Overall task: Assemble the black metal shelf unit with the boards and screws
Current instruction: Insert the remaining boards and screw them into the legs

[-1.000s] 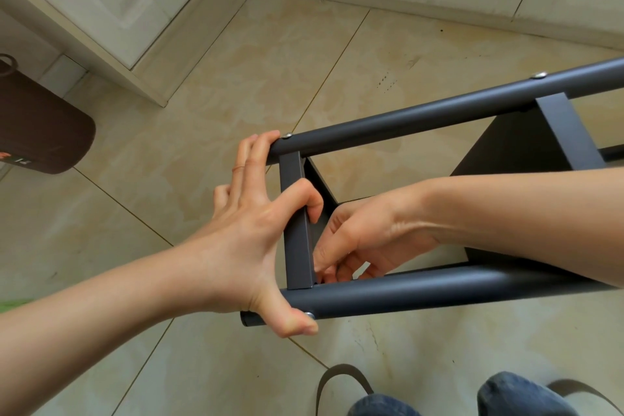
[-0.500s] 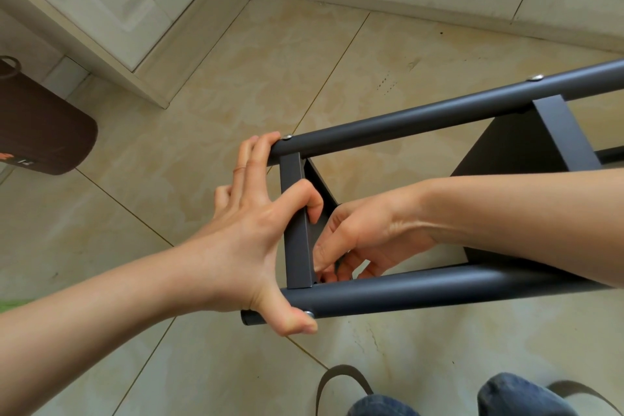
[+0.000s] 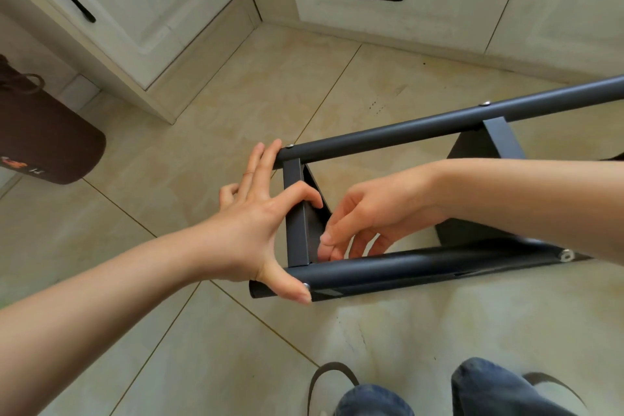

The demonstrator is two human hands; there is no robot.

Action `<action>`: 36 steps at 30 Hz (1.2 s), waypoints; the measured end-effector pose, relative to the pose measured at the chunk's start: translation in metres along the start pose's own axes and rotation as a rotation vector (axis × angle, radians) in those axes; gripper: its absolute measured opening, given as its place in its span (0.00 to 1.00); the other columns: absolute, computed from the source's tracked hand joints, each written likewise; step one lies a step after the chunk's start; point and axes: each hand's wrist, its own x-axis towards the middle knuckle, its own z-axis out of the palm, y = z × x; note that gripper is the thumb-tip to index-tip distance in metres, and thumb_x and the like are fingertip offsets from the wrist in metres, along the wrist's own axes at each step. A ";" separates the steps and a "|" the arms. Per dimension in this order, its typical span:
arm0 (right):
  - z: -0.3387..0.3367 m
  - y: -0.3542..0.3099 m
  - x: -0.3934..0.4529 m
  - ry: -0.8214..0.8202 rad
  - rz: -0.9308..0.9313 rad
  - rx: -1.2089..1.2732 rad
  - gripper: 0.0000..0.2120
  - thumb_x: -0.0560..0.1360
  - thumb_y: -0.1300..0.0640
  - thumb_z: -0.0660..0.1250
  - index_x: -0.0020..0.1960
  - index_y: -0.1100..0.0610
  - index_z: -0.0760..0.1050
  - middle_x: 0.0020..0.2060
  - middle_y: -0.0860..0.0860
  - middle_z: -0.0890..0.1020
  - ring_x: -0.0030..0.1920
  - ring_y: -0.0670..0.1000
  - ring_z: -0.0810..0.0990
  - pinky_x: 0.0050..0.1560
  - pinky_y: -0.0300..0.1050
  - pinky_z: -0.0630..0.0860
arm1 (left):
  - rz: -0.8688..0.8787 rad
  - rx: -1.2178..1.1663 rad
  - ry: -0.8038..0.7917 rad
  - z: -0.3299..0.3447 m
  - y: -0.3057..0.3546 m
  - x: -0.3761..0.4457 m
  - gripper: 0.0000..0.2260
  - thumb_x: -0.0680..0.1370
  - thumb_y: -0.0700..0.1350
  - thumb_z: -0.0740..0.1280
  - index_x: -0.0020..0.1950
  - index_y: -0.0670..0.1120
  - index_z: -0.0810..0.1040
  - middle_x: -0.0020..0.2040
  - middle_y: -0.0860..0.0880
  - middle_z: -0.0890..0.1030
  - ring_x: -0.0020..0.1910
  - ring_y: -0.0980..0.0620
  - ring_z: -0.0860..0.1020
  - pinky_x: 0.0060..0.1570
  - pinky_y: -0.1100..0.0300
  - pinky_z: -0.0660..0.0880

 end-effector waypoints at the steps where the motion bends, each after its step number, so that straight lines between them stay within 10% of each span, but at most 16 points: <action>1: 0.001 -0.001 -0.008 0.045 0.008 -0.051 0.13 0.80 0.52 0.65 0.58 0.58 0.81 0.47 0.53 0.84 0.46 0.49 0.82 0.53 0.44 0.79 | -0.002 -0.002 0.003 0.000 0.000 -0.001 0.46 0.47 0.77 0.68 0.62 0.74 0.55 0.74 0.57 0.22 0.71 0.55 0.18 0.72 0.46 0.44; 5: 0.013 -0.001 -0.046 0.248 0.022 -0.296 0.11 0.80 0.50 0.64 0.56 0.54 0.82 0.47 0.48 0.86 0.46 0.46 0.84 0.48 0.38 0.80 | -0.017 -0.029 0.055 0.003 0.003 -0.013 0.52 0.53 0.74 0.74 0.70 0.76 0.49 0.77 0.56 0.25 0.73 0.57 0.22 0.73 0.51 0.42; 9: 0.034 0.010 -0.079 0.462 0.026 -0.693 0.14 0.81 0.47 0.61 0.55 0.54 0.81 0.42 0.46 0.81 0.43 0.44 0.79 0.44 0.36 0.74 | -0.091 -0.138 0.216 0.017 0.011 -0.038 0.52 0.61 0.68 0.77 0.77 0.70 0.48 0.82 0.59 0.44 0.81 0.52 0.48 0.76 0.52 0.48; 15: 0.059 0.037 -0.096 0.634 0.055 -0.851 0.11 0.78 0.39 0.62 0.51 0.46 0.74 0.40 0.46 0.79 0.41 0.48 0.79 0.43 0.45 0.79 | -0.249 -0.693 0.449 0.054 0.030 -0.061 0.44 0.66 0.57 0.80 0.76 0.62 0.60 0.64 0.59 0.76 0.63 0.56 0.76 0.67 0.54 0.72; 21: 0.067 0.051 -0.085 0.754 -0.014 -0.851 0.10 0.79 0.39 0.61 0.48 0.44 0.71 0.40 0.44 0.77 0.43 0.46 0.76 0.46 0.48 0.74 | -0.387 -1.093 0.567 0.089 0.037 -0.060 0.32 0.61 0.62 0.81 0.62 0.62 0.76 0.51 0.54 0.84 0.54 0.57 0.81 0.50 0.64 0.74; 28: 0.064 0.057 -0.082 0.842 -0.039 -0.857 0.09 0.80 0.39 0.59 0.50 0.43 0.70 0.38 0.41 0.75 0.41 0.41 0.71 0.50 0.48 0.62 | -0.339 -1.539 0.558 0.107 0.050 -0.050 0.37 0.58 0.59 0.84 0.64 0.54 0.78 0.53 0.52 0.86 0.56 0.56 0.83 0.59 0.57 0.75; 36: 0.056 0.055 -0.079 0.938 -0.078 -0.859 0.08 0.80 0.39 0.59 0.51 0.43 0.70 0.36 0.41 0.74 0.40 0.41 0.71 0.51 0.48 0.59 | -0.307 -1.860 0.648 0.096 0.058 -0.040 0.20 0.69 0.53 0.72 0.58 0.46 0.80 0.50 0.48 0.87 0.54 0.47 0.83 0.57 0.49 0.77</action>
